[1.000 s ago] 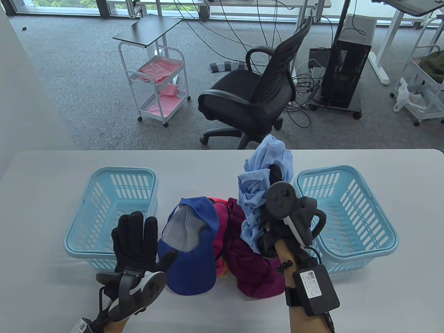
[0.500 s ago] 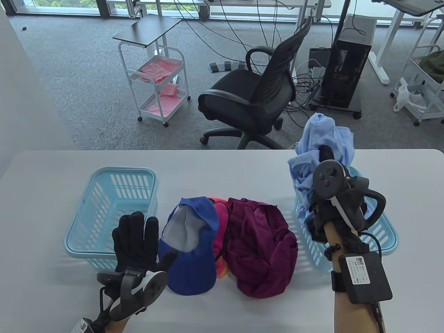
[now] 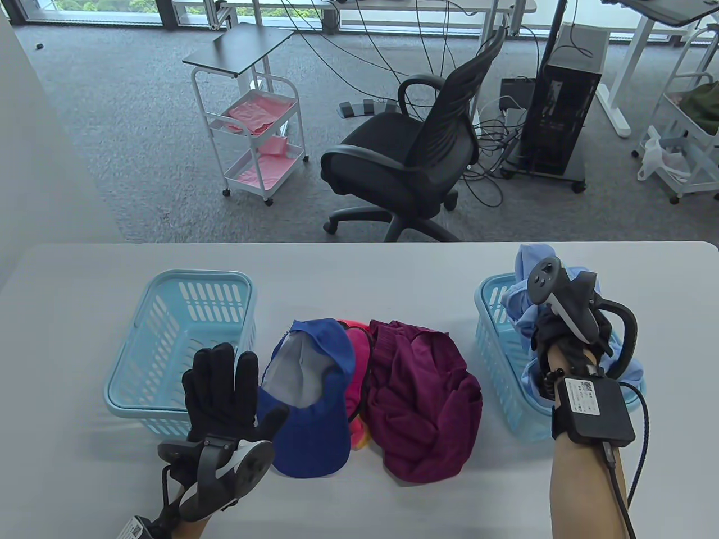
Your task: Sort apparel and towels into hand baskets
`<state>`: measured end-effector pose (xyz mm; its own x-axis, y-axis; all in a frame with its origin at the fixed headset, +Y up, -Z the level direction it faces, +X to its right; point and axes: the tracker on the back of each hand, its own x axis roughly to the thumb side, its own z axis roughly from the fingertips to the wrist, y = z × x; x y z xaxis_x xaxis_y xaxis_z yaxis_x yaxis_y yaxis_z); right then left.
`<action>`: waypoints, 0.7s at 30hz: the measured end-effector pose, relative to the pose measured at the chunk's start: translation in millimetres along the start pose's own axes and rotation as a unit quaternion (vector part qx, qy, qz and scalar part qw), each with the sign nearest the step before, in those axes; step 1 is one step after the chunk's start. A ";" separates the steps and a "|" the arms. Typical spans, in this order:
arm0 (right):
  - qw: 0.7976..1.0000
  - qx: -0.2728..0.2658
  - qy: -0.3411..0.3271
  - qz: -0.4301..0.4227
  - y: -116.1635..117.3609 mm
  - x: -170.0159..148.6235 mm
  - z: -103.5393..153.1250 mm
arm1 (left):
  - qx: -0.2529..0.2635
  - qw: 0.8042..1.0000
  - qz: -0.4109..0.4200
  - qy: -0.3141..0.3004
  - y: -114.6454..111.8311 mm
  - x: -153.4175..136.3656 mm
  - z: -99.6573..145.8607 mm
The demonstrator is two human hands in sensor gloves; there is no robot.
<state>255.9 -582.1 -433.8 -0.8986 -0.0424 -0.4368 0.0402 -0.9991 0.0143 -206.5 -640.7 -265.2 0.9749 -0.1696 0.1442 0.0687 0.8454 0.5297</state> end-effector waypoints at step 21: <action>0.977 0.207 -0.013 0.050 109.7 14.6 -53.6 | 0.000 1.000 -0.006 -0.007 0.2 5.1 1.5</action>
<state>270.6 -692.0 -486.8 -0.9100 -0.1352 -0.3920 -0.0464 -0.9062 0.4202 -201.8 -642.2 -263.1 0.9708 -0.1868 0.1502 0.0803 0.8438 0.5307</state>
